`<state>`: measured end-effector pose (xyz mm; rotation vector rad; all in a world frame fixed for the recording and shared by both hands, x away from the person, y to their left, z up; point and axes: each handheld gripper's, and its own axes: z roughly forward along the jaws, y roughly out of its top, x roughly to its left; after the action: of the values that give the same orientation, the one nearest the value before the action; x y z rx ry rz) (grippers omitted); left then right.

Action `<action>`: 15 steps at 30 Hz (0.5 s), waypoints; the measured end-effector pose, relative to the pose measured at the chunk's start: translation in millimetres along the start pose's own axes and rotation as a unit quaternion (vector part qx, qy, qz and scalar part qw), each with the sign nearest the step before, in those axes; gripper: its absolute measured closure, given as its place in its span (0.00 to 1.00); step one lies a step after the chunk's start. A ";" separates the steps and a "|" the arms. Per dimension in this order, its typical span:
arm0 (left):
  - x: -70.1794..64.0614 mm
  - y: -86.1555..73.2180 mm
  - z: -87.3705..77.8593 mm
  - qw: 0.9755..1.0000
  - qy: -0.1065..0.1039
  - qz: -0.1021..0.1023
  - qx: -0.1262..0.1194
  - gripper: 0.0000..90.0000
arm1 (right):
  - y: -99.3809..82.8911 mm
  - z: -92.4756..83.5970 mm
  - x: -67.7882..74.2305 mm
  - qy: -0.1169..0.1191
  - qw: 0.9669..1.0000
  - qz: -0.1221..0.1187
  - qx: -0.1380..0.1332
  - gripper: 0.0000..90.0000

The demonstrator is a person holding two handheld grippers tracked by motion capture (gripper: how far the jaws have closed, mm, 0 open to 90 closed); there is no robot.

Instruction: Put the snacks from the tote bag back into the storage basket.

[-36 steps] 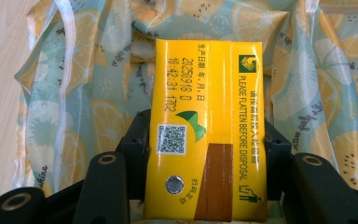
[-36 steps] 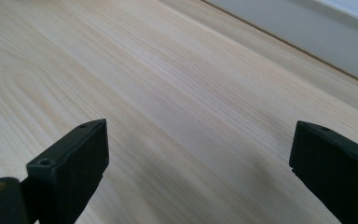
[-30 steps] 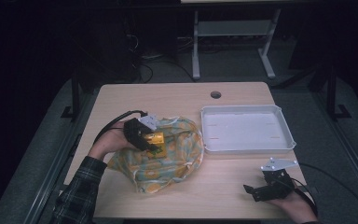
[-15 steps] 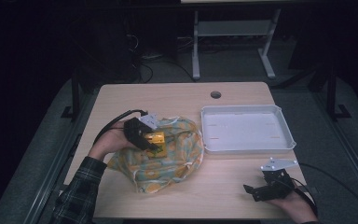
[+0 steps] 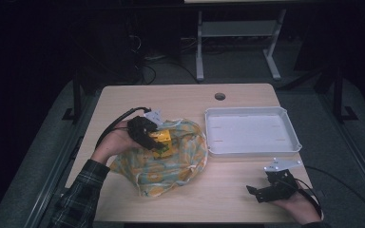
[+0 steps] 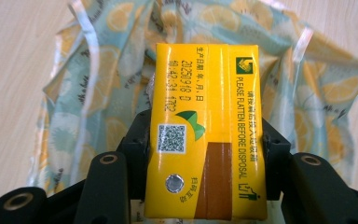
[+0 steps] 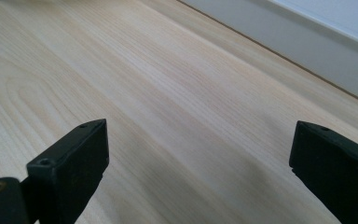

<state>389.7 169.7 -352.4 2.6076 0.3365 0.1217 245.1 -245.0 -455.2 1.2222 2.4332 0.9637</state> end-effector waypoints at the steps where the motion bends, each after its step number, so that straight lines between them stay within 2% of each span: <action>1: 0.2 3.5 -3.8 1.000 0.001 -0.007 0.002 0.56 | 0.3 0.2 0.2 0.000 1.000 0.000 0.000 0.05; 7: -0.8 19.1 -17.0 1.000 0.016 -0.025 -0.010 0.56 | 2.8 1.9 2.5 0.007 1.000 -0.002 0.002 0.05; 8: -1.2 21.7 -17.9 0.999 0.016 -0.026 -0.012 0.56 | 3.2 2.7 2.0 0.008 1.000 -0.010 -0.001 0.05; 14: -2.6 36.3 -18.5 0.999 0.015 -0.037 -0.021 0.56 | 4.2 3.4 3.6 0.011 1.000 -0.008 0.000 0.05; 15: -1.8 38.6 -18.2 0.999 0.016 -0.032 -0.019 0.56 | 4.3 3.6 3.6 0.011 1.000 -0.009 -0.001 0.05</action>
<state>393.5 145.3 -317.6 2.5572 0.4253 0.1455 247.2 -238.8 -454.9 1.1924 2.4559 0.9792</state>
